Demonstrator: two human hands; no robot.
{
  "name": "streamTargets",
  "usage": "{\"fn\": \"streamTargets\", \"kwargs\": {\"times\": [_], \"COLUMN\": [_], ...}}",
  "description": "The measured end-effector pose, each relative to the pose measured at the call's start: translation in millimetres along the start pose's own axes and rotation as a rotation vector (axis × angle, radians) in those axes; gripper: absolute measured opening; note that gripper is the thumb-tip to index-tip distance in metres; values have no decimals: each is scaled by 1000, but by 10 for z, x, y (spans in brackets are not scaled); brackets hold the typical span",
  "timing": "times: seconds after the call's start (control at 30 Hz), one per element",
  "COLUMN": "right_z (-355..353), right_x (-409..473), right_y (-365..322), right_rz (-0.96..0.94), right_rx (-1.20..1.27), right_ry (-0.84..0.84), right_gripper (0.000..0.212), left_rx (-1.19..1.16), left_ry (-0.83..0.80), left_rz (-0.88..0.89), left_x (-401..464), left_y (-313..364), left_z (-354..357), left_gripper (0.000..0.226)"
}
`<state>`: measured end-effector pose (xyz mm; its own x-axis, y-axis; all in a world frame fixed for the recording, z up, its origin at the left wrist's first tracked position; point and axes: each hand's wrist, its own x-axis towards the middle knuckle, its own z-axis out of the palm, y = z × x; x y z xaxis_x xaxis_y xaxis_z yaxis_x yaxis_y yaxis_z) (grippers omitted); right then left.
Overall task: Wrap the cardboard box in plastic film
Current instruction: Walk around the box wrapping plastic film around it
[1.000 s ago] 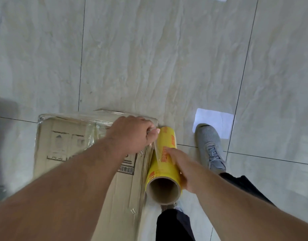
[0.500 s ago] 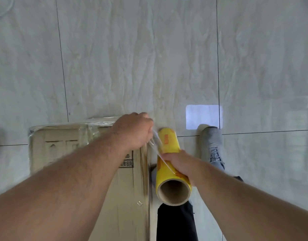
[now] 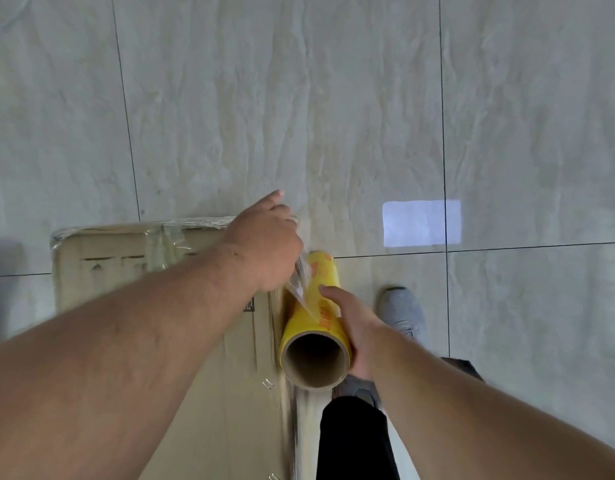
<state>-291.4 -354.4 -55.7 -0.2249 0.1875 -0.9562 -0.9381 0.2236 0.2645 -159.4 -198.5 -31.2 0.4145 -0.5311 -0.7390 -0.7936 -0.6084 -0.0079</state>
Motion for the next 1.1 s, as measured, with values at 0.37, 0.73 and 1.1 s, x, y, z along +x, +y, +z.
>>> {"fn": "streamTargets", "kwargs": {"times": [0.37, 0.73, 1.1], "right_z": [-101, 80, -98], "right_x": [86, 45, 158], "right_y": [119, 175, 673], "right_rz": [-156, -243, -73], "right_rx": [-99, -518, 295], "right_ry": [16, 26, -121], "right_gripper": [91, 98, 72], "left_rx": [46, 64, 12], "left_ry": [-12, -196, -196], "left_rz": [153, 206, 152], "left_x": [-89, -273, -259], "left_y": [313, 753, 744], "left_z": [62, 113, 172], "left_gripper": [19, 16, 25]}}
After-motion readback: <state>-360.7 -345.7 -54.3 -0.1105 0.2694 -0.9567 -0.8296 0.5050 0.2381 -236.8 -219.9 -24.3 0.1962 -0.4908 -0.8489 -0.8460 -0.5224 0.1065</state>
